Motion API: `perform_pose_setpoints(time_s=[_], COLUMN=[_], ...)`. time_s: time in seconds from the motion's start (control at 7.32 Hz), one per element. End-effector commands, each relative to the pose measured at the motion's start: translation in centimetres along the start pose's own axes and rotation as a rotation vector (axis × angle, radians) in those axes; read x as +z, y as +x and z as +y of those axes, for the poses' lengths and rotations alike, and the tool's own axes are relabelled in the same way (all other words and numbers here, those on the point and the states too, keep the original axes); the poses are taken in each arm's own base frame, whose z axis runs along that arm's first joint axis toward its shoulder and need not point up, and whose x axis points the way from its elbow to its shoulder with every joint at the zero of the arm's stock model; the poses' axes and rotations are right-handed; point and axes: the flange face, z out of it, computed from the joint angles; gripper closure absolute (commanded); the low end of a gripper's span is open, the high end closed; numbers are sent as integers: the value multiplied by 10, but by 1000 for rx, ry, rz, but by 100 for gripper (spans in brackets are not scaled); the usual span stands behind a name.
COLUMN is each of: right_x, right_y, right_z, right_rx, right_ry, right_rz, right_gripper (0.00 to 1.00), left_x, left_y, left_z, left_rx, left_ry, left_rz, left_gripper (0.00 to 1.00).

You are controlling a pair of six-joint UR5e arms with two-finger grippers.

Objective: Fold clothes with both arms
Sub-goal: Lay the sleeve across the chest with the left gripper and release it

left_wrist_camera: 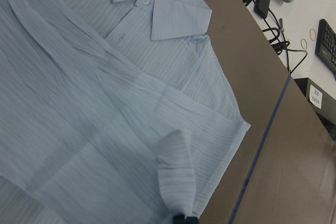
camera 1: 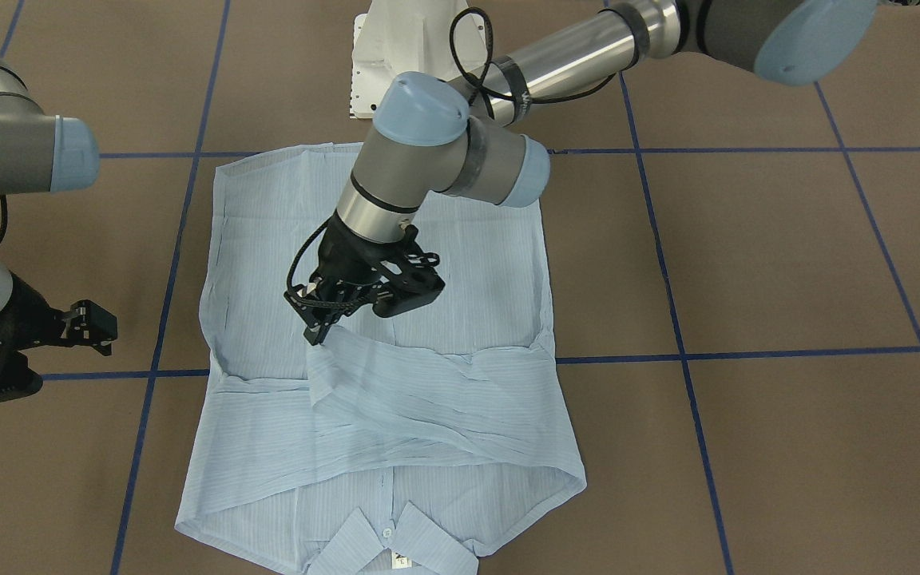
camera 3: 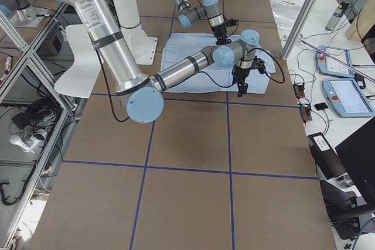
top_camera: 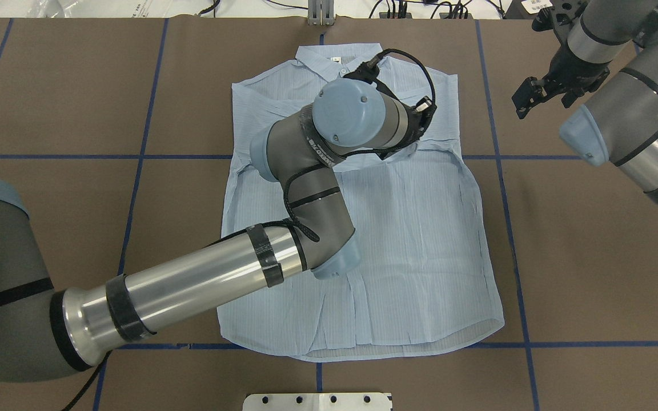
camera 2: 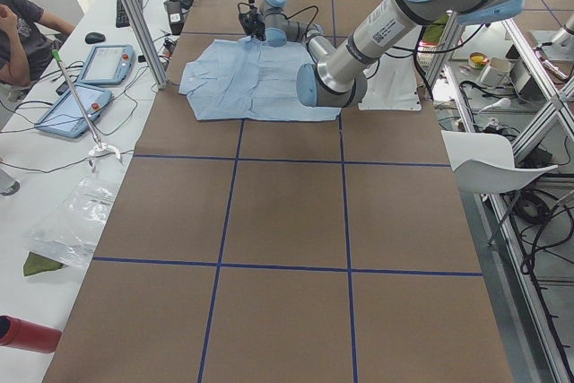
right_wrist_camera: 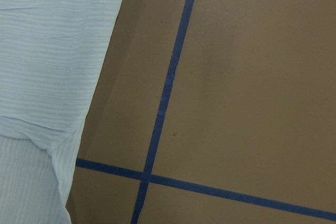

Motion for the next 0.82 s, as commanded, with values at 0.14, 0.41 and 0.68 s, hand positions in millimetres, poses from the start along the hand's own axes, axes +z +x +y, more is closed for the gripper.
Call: perform_pose_setpoints(time_s=[0.14, 0.41, 0.68], right_x=[-7, -11, -19], right_y=[-9, -16, -21], right_z=[-3, 1, 9], right_rx=[-2, 0, 64], right_ry=[9, -11, -5], right_rz=[-15, -77, -97], right_gripper=[0, 0, 0], left_x=[-6, -19, -35], left_y=[-23, -38, -58], left_z=[19, 0, -31], left_rx=[95, 135, 146], left_ry=[-33, -22, -35], left_rz=[40, 48, 26], left_gripper=[0, 0, 0])
